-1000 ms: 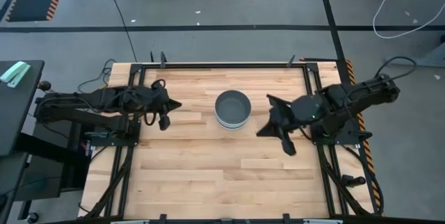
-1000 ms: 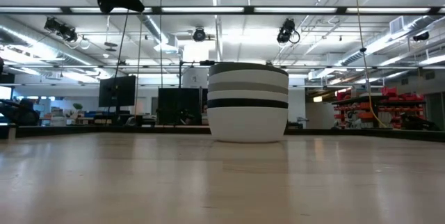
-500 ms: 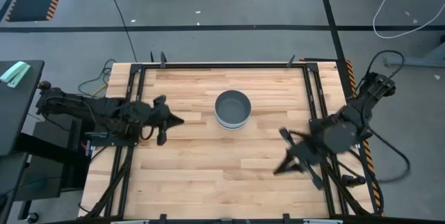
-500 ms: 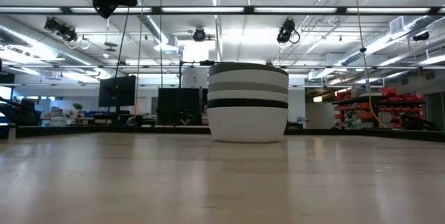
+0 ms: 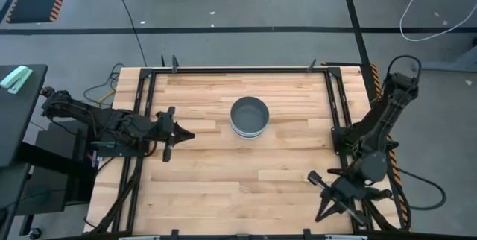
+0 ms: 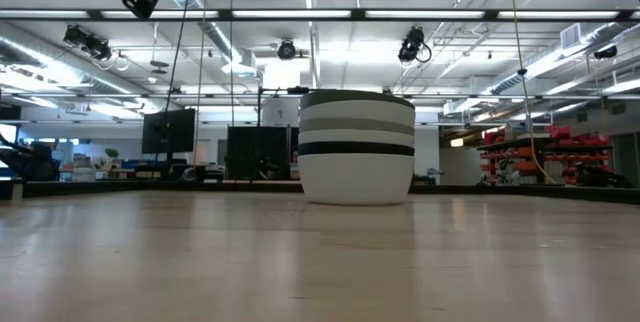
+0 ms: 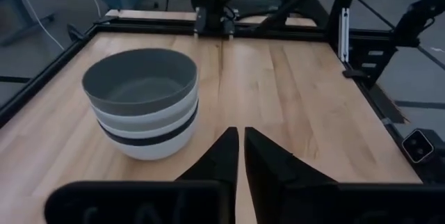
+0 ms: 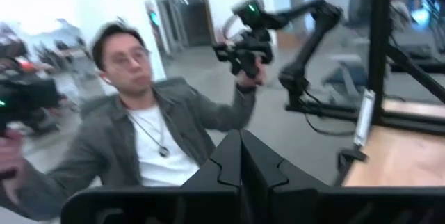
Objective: Nest bowls inside each other
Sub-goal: Return to Home Position
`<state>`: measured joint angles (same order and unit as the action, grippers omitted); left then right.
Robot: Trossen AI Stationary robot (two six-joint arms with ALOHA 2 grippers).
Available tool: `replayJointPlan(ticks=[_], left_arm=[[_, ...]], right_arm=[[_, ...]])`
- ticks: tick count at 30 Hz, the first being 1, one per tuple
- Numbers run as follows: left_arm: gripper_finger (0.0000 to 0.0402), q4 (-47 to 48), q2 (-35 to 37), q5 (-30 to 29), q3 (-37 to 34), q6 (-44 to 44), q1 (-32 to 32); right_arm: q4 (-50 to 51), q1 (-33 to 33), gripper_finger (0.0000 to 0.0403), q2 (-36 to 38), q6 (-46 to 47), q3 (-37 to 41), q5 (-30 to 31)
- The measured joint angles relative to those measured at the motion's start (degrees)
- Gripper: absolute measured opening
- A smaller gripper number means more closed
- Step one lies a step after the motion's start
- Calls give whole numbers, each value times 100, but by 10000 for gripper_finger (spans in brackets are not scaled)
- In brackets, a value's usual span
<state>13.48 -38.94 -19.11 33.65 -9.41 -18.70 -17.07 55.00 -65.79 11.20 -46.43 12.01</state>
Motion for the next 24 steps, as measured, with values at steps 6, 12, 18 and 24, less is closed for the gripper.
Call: replayJointPlan(ticks=[6, 12, 18, 24], left_arm=[[23, -244, -13, -2, -100, -44, -121], [33, -1329, -28, 2, -781, -33, -402], [33, -1797, -26, 4, -1167, -30, -522], [23, -2042, 74, -22, -1257, 275, -472]], right_arm=[[-1499, 118, 8, 471, -140, 1210, -2], [-2236, 118, 8, 847, -243, 1893, -38], [-3172, 118, 8, 976, -501, 2369, -685], [-3528, 118, 8, 1135, -574, 2621, -1151]])
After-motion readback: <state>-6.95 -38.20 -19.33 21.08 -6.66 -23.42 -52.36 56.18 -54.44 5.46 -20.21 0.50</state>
